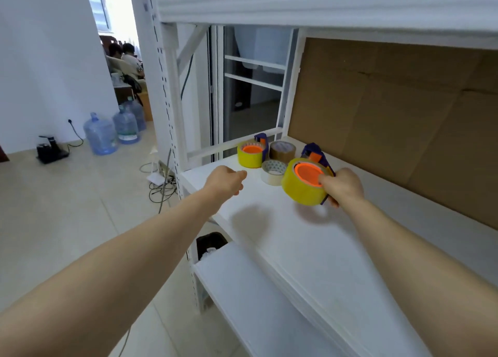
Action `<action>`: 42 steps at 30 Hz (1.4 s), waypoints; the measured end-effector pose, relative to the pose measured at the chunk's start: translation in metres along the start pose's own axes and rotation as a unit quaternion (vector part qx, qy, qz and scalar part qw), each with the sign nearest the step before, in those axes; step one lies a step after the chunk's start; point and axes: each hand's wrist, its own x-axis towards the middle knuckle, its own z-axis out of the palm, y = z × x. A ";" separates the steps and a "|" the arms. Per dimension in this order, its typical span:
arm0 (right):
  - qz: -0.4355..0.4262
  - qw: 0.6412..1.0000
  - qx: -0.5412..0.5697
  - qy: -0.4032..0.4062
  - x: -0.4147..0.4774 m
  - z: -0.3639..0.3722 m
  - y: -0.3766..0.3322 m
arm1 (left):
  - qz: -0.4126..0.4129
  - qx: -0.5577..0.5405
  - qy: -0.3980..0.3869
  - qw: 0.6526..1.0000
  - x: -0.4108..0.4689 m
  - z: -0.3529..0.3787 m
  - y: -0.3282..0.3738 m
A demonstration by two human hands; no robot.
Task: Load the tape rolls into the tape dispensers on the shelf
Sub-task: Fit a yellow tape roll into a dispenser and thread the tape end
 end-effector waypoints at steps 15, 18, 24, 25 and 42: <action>0.086 0.993 -0.012 0.082 0.064 0.053 -0.069 | 0.066 0.011 -0.084 0.994 0.176 -0.021 0.008; 0.066 0.995 -0.024 0.064 0.070 0.084 -0.105 | 0.056 -0.044 -0.105 0.992 0.204 -0.039 0.014; 0.042 0.994 -0.092 0.040 0.074 0.153 -0.150 | 0.072 -0.023 -0.080 0.994 0.233 -0.065 0.016; 0.045 0.994 -0.097 0.034 0.072 0.161 -0.154 | 0.085 -0.017 -0.085 0.993 0.233 -0.068 0.015; 0.090 0.989 -0.114 0.000 0.041 0.224 -0.171 | 0.087 0.059 -0.124 0.987 0.243 -0.082 -0.010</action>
